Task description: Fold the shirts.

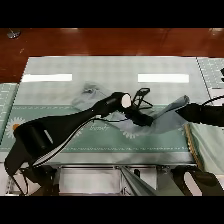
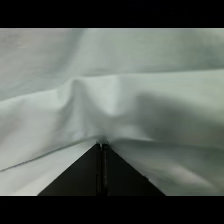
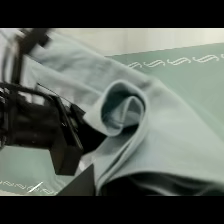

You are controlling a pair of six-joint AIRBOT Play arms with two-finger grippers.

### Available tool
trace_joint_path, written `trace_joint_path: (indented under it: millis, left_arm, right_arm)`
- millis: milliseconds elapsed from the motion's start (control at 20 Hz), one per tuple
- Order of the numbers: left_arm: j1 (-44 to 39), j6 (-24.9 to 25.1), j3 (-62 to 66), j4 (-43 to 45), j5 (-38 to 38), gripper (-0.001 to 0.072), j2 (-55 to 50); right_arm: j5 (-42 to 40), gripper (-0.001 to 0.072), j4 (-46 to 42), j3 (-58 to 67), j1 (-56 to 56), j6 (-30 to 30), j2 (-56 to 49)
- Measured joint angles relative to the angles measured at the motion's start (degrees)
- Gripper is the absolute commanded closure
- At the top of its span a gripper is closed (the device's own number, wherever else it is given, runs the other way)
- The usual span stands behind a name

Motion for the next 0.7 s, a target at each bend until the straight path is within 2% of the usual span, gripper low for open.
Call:
trace_joint_path:
  millis: [150,350,550,700]
  left_arm:
    - [2.6,0.4,3.8,2.2,-4.8,0.0681,0.3]
    - [14.4,0.7,6.1,9.1,-13.8,0.0680,7.0]
    - [30.4,1.4,2.3,15.0,-19.6,0.0680,21.0]
    - [40.1,2.1,-8.7,16.2,-17.6,0.0680,36.5]
  right_arm:
    - [-0.3,0.0693,1.4,0.3,0.1,0.0,0.3]
    - [-0.7,0.0692,2.7,3.6,3.4,0.0,-2.6]
    - [-2.6,0.0692,3.0,11.0,11.8,0.7,-11.6]
    - [-5.5,0.0692,3.2,19.7,20.2,1.1,-22.9]
